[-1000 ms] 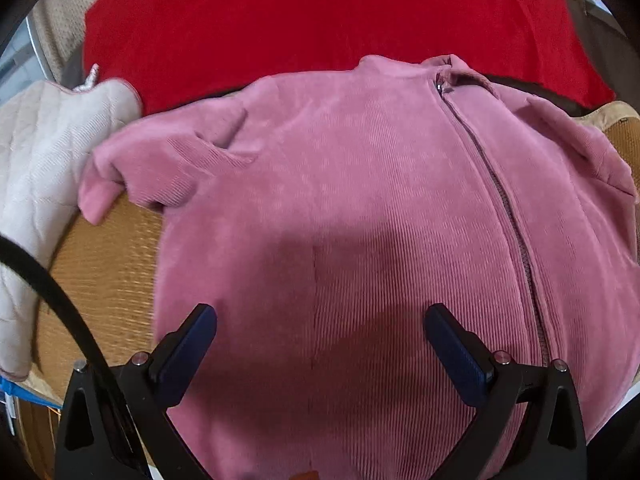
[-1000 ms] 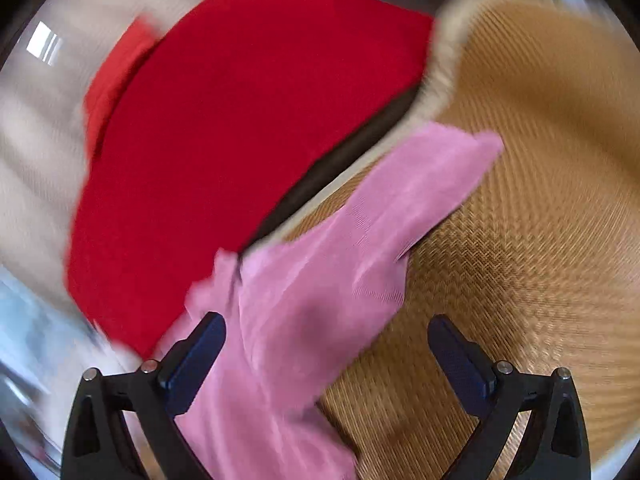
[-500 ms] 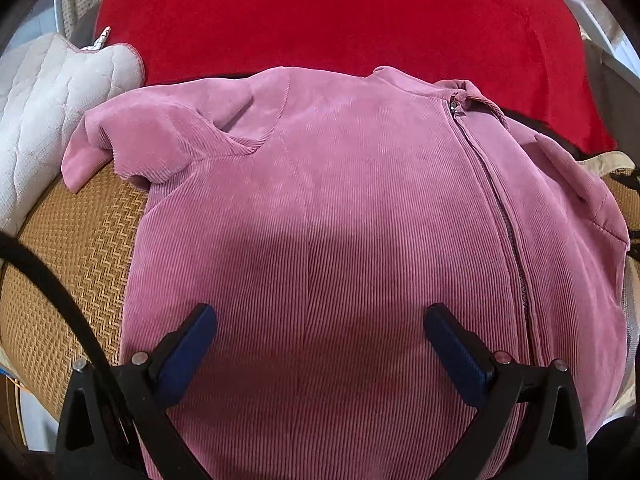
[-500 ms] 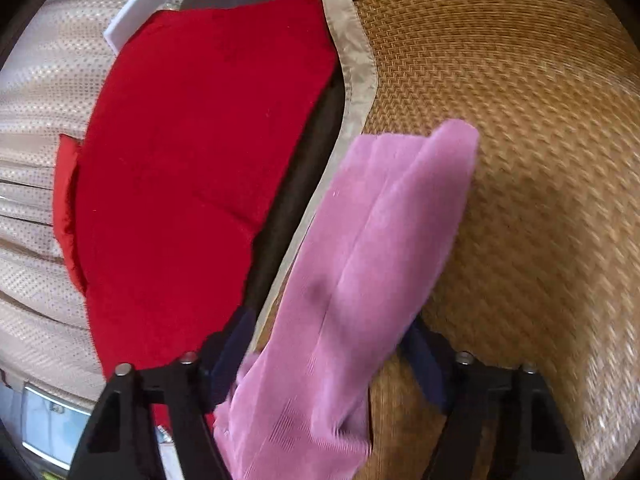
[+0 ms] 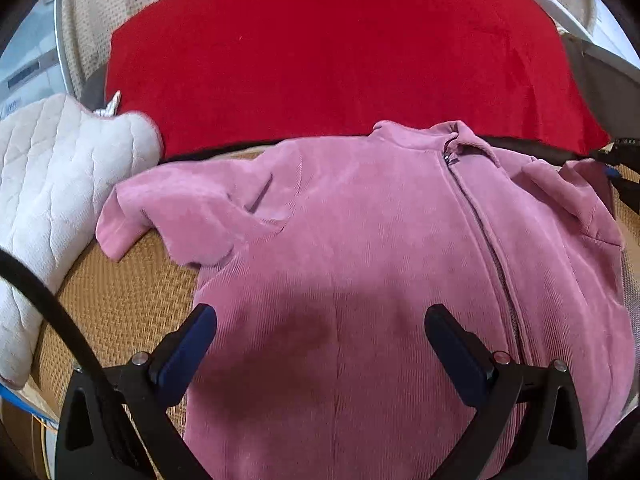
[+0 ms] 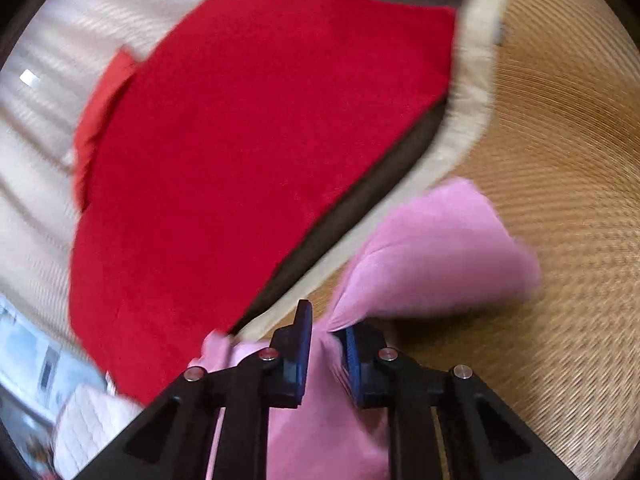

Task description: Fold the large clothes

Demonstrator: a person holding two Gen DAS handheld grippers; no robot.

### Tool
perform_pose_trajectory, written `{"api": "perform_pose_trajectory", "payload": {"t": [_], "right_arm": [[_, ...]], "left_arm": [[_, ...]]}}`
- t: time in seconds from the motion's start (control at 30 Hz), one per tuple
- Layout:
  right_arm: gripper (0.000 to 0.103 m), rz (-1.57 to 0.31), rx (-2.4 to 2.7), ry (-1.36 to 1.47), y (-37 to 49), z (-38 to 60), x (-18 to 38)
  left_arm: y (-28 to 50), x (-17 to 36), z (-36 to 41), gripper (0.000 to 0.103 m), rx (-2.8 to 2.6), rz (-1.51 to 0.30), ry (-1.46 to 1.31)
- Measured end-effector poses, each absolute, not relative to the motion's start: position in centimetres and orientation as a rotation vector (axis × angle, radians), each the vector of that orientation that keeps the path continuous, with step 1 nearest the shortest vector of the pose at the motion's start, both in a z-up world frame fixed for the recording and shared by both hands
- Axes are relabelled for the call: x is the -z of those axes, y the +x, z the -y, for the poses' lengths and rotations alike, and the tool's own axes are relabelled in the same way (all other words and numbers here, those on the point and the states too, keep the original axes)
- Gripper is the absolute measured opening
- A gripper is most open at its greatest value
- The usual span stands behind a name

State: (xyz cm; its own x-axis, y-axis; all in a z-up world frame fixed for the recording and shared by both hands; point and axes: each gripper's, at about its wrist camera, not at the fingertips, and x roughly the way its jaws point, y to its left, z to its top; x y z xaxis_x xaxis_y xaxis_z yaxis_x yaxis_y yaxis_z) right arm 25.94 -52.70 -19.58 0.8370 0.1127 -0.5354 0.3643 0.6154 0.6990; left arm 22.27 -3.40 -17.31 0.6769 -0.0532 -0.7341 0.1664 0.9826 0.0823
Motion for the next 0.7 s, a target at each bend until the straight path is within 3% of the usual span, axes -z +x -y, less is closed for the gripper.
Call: {"api": "perform_pose_trajectory", "payload": {"t": [0.47, 0.63, 0.67, 0.7], "right_arm": [[0.017, -0.846, -0.308, 0.983, 28.0, 35.9, 23.1], [0.022, -0.709, -0.267, 1.02, 24.9, 38.3, 20.3], [0.036, -0.659, -0.248, 1.063, 24.0, 40.2, 19.7], [0.078, -0.613, -0.23, 1.112, 22.9, 41.9, 19.5]], "left_arm": [[22.2, 15.6, -0.1, 0.103, 0.056, -0.743, 0.057], [22.1, 15.4, 0.3, 0.103, 0.087, -0.714, 0.044], [22.0, 15.4, 0.7, 0.103, 0.109, -0.712, 0.037], [22.0, 15.4, 1.2, 0.103, 0.137, -0.718, 0.027]]}}
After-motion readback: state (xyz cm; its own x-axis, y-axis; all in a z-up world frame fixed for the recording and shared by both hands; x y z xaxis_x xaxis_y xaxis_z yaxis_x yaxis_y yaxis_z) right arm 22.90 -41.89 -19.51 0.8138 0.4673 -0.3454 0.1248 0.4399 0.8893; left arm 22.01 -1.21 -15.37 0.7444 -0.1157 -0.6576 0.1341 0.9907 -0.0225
